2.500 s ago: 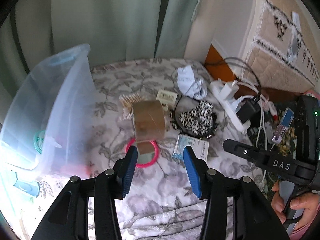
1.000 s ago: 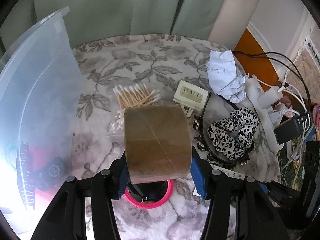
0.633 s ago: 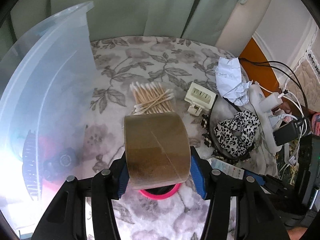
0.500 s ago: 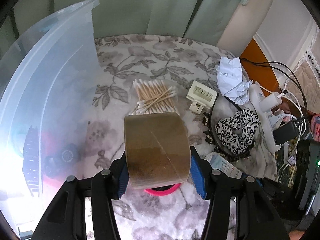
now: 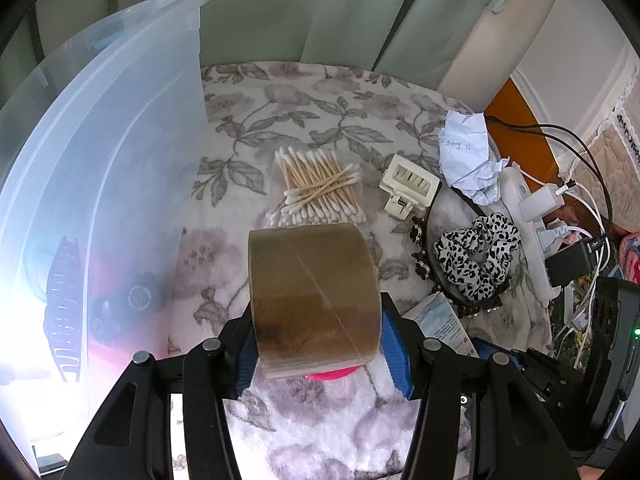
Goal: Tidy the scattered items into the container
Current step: 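Grasp the white medicine box with the right gripper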
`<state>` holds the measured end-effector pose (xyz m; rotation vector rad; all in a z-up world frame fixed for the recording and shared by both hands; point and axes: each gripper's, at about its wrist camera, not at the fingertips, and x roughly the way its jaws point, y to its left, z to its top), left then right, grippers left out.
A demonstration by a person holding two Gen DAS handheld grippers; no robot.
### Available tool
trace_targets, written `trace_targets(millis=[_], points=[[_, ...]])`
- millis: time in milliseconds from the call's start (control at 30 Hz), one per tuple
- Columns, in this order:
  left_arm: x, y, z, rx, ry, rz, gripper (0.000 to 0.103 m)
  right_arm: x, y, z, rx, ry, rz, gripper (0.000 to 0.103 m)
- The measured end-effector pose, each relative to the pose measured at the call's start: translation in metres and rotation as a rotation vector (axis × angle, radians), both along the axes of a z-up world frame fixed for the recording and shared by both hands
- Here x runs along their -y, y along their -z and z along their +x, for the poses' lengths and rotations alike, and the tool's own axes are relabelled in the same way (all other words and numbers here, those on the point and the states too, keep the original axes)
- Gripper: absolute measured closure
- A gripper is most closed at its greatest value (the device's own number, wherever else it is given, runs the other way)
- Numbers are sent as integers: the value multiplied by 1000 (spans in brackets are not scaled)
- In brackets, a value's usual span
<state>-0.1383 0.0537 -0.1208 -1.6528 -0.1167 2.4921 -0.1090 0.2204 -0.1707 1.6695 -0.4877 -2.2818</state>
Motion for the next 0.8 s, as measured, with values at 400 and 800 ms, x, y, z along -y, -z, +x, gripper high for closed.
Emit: trace_targets(millis=[400, 800], points=[[2, 2, -2, 2, 0, -6, 47, 19, 4, -14, 16, -26, 61, 31], [5, 1, -1, 20, -15, -16, 47, 13, 1, -22, 33, 28, 30, 43]])
